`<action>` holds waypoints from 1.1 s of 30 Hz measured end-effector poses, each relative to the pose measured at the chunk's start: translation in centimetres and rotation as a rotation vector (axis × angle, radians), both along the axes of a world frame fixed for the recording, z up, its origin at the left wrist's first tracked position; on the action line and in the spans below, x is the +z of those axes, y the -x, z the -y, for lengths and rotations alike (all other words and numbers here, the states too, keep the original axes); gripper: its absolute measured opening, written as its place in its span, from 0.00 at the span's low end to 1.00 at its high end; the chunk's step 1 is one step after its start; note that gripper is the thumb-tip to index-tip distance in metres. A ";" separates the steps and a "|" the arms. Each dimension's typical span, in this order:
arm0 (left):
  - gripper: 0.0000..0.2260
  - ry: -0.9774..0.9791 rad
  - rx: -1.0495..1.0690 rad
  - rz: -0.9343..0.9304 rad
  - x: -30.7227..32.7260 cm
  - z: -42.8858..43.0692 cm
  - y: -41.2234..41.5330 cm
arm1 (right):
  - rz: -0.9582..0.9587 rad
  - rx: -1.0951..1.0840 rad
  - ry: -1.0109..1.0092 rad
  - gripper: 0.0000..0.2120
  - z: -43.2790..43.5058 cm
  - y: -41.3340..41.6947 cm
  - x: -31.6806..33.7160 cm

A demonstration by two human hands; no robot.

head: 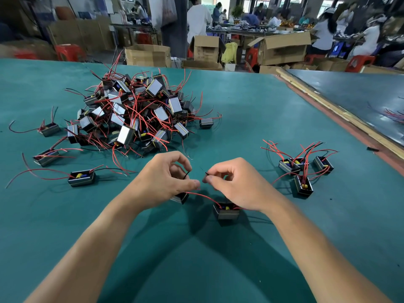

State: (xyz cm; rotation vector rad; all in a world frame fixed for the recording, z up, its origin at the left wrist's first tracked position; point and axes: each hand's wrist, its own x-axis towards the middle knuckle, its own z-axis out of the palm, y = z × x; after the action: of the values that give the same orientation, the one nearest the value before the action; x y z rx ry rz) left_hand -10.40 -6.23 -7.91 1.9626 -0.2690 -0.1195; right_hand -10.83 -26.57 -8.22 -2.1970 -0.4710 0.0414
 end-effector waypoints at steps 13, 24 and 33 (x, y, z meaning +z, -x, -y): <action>0.05 -0.010 -0.023 0.007 0.3 0.4 0.4 | -0.004 -0.025 -0.007 0.06 -0.4 0.1 -0.2; 0.05 0.074 -0.072 0.000 0.5 0.8 0.8 | -0.126 -0.025 -0.125 0.10 -0.5 0.6 0.5; 0.04 0.169 -0.041 -0.024 0.4 1.0 0.8 | -0.332 0.011 -0.362 0.09 -0.1 0.6 1.1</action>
State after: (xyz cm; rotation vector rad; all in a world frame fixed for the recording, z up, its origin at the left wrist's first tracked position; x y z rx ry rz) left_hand -11.16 -7.26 -7.54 1.7876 -0.2941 -0.1425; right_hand -11.46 -26.44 -7.14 -1.7882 -0.2768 0.2990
